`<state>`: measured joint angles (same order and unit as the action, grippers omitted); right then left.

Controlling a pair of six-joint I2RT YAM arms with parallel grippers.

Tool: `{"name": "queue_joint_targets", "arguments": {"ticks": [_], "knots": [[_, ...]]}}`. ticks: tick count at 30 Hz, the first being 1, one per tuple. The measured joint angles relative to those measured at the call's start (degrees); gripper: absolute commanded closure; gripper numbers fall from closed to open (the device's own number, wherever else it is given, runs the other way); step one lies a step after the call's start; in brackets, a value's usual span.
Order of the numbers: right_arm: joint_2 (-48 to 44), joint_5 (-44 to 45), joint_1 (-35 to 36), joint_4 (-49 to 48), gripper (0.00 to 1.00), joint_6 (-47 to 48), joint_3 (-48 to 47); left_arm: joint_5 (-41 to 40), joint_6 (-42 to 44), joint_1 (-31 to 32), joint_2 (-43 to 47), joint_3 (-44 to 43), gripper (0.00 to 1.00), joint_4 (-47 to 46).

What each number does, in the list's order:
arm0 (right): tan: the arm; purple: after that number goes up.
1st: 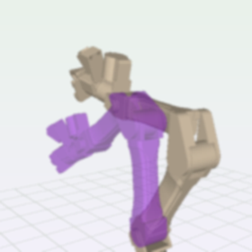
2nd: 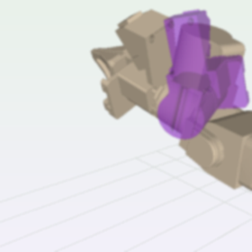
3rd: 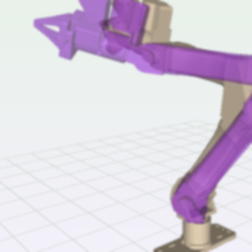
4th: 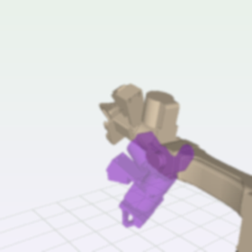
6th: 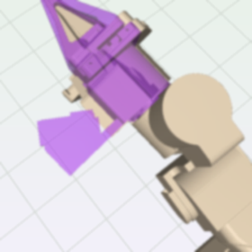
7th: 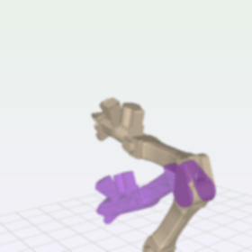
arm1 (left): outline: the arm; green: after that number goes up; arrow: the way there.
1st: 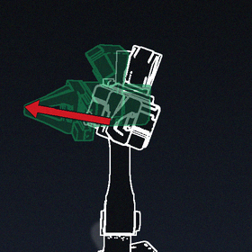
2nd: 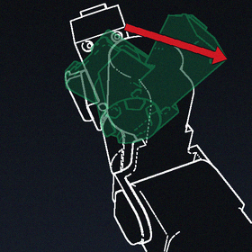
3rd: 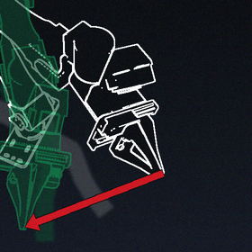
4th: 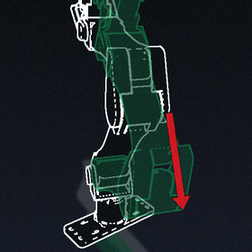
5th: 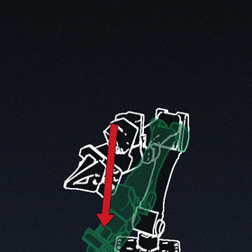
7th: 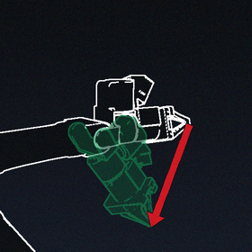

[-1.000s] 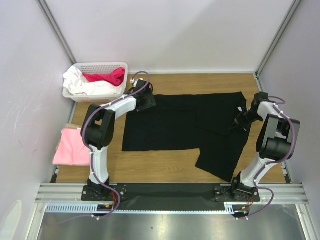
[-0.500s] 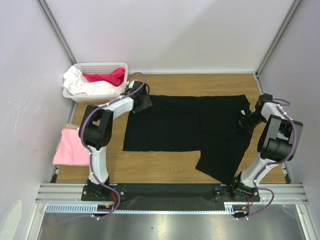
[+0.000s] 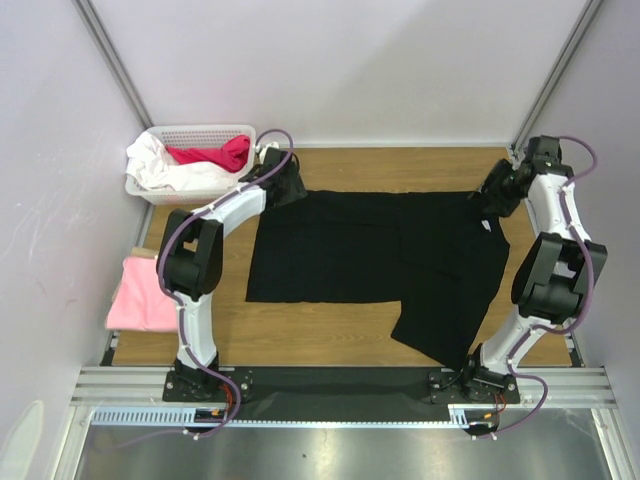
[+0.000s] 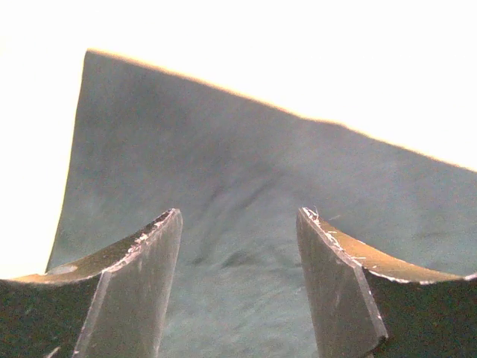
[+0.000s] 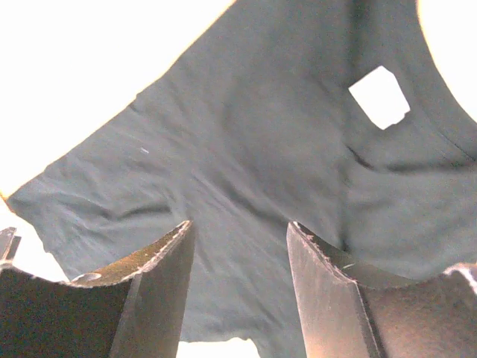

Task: Fold and stack the t-shirts
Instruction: Fold the tshirt

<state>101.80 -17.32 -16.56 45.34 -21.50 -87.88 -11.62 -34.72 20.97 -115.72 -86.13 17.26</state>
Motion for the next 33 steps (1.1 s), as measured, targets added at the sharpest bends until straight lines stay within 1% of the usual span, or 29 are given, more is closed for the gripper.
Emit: {"name": "queue_joint_targets", "arguments": {"ticks": [3,7,8,12,13,21,28,33], "knots": [[2.03,-0.35,1.77,-4.63,0.45,-1.60,-0.66,0.72,-0.07,0.00,-0.02,-1.81,0.34,-2.27],[9.79,-0.48,3.34,-10.47,0.52,-3.54,-1.14,1.92,-1.97,-0.02,-1.11,-2.80,0.37,-5.33],[12.17,-0.39,3.45,-10.97,0.54,-3.82,-1.86,2.34,-2.43,-0.04,-1.77,-3.17,0.37,-5.79],[19.47,0.72,3.45,-12.68,0.55,-3.96,-4.55,3.48,-4.00,-0.31,-4.87,-4.44,0.42,-6.43],[20.52,1.09,3.45,-12.76,0.56,-3.96,-5.25,3.87,-4.50,-0.46,-5.51,-4.44,0.45,-6.49],[22.23,2.51,3.45,-14.53,0.59,-3.74,-8.59,5.92,-8.96,-2.54,-7.87,-4.44,0.56,-6.49],[26.93,3.30,3.30,-15.47,0.60,-3.74,-11.85,7.56,-12.92,-4.13,-9.79,-4.44,0.58,-6.45],[29.81,3.34,2.80,-15.28,0.60,-3.74,-16.46,8.83,-15.04,-5.33,-10.75,-4.81,0.58,-6.32]]}}
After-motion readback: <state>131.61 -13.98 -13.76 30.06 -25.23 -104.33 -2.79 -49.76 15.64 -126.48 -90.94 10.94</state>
